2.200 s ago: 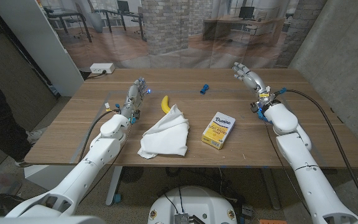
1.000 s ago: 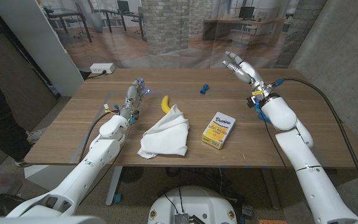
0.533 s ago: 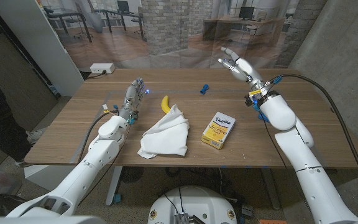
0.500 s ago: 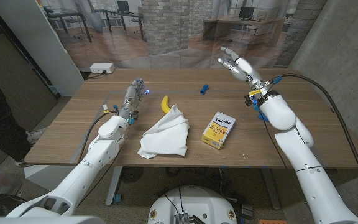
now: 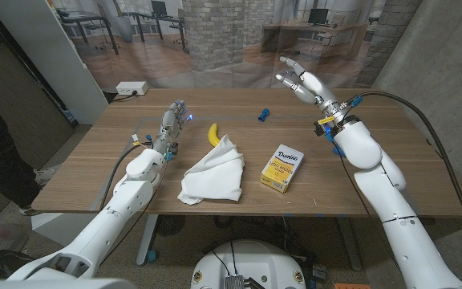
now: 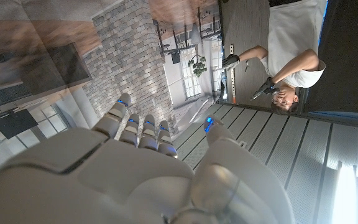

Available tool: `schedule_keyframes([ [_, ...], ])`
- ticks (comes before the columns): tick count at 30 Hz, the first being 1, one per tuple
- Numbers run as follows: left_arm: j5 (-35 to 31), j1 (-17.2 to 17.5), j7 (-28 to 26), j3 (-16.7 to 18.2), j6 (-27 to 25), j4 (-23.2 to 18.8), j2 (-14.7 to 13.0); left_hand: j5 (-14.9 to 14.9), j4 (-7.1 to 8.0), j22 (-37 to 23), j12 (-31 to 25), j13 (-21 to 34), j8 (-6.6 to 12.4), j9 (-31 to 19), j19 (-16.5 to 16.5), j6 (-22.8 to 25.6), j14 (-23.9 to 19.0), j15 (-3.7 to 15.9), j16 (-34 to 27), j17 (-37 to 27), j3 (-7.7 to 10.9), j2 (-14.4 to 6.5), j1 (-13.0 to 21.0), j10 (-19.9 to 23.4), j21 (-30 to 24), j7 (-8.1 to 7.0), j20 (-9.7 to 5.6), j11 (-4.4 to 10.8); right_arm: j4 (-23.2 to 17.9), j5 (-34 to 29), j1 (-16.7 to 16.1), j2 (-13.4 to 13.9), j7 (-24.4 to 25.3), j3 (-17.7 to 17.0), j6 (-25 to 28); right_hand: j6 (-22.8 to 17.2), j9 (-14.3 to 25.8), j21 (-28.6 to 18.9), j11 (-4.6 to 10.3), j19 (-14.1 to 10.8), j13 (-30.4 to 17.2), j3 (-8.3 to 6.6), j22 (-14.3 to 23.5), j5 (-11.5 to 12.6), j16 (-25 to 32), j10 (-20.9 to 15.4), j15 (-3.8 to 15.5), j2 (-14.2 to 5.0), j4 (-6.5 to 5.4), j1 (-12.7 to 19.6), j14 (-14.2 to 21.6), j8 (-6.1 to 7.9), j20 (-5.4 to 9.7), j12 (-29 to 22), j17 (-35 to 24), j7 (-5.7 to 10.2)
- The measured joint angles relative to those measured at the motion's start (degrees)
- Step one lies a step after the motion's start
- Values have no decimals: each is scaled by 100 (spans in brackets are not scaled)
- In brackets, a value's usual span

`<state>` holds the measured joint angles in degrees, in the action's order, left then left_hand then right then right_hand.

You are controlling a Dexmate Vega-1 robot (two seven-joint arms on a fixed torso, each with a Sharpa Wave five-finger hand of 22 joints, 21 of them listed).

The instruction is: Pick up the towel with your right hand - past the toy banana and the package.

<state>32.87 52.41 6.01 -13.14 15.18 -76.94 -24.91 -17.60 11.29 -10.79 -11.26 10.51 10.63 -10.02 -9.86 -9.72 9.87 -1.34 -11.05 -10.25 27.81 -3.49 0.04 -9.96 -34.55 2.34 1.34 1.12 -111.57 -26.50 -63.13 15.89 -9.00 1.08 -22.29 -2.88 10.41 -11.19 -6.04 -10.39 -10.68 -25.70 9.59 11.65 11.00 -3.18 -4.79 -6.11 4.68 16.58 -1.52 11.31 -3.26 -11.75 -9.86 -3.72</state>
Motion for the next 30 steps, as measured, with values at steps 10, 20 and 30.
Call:
schedule_keyframes([
  [10, 11, 24, 0, -2, 17, -38, -7, 0, 0, 0, 0, 0, 0, 0, 0, 0, 0, 0, 0, 0, 0, 0, 0, 0, 13, 0, 0, 0, -170, -222, -60, 9, 16, 21, -95, 3, 0, 0, 0, -32, 0, -34, 1, -21, -21, 0, 21, 3, 95, 126, -22, 0, 32, 0, 0, -37],
  [20, 19, 31, -11, -19, 19, -61, -17, 0, 0, 0, 0, 0, 0, 0, 0, 0, 0, 0, 0, 0, 0, 0, 0, 0, 23, 0, 0, 0, -262, -350, -85, 25, 10, 36, -207, 2, 0, 0, 22, -72, 0, -32, 1, -21, -21, -22, 62, 8, 141, 128, 20, 0, 71, 0, -1, -37],
  [30, 9, -28, -5, -48, 13, -58, -19, 1, -24, 0, 0, 0, 0, 1, 0, 0, 0, 0, 0, 0, 24, 0, 0, 0, 23, 0, 0, 0, -324, -399, -109, 62, -39, 65, -365, 2, 0, 0, 30, -71, 0, -32, 1, -21, -21, -30, 62, 6, 188, 186, 20, 0, 71, 0, -1, -37],
])
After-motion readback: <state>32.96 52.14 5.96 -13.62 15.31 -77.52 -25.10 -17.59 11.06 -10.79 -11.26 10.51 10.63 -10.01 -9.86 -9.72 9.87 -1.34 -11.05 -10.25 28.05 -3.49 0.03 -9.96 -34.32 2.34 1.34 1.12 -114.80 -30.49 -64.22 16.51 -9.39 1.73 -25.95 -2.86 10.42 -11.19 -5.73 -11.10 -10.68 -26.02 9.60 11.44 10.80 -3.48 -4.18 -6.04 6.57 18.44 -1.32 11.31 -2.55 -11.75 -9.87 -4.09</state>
